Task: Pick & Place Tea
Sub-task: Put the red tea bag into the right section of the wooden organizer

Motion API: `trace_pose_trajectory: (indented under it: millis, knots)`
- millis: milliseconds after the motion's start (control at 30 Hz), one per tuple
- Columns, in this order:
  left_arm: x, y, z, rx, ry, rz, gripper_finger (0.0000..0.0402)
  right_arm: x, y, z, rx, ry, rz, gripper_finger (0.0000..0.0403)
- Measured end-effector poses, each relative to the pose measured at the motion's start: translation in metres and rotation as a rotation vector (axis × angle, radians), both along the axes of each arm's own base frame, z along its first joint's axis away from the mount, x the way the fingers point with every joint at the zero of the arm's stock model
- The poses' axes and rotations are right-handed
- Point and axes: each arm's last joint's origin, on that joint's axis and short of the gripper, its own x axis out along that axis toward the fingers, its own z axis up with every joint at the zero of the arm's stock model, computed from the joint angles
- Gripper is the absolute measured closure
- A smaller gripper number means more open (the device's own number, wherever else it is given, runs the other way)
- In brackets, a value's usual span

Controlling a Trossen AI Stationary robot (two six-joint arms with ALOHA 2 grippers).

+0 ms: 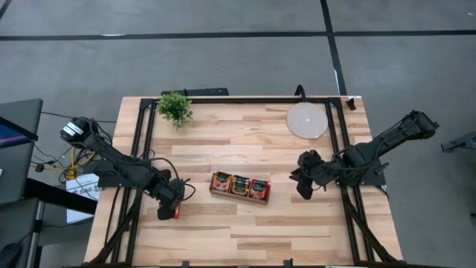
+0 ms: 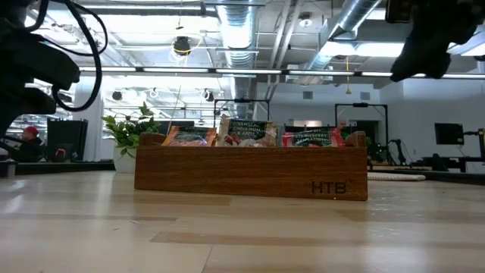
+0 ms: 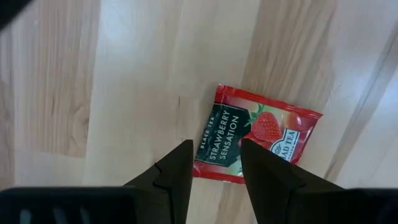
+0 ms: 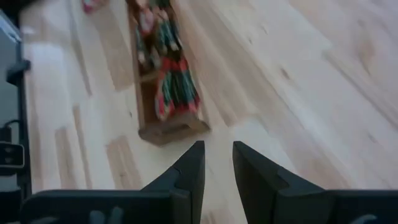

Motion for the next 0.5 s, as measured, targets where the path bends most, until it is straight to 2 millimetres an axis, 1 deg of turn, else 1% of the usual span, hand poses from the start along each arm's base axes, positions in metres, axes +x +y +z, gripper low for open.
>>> trace_pose_trajectory:
  millis: [100, 200, 300, 500]
  knots:
    - [0.002, 0.003, 0.000, 0.004, 0.000, 0.016, 0.0276, -0.002, -0.003, -0.003, -0.053, -0.054, -0.005, 0.0328]
    - [0.003, 0.005, 0.000, -0.009, 0.001, 0.031, 0.0276, -0.006, -0.006, 0.001, -0.096, -0.098, -0.024, 0.0328]
    - [0.005, 0.006, 0.000, -0.020, 0.001, 0.037, 0.0276, -0.014, -0.011, 0.010, -0.140, -0.155, -0.016, 0.0328]
    - [0.005, 0.006, 0.000, -0.022, -0.003, 0.038, 0.0276, -0.039, -0.024, 0.034, -0.171, -0.309, 0.029, 0.0328]
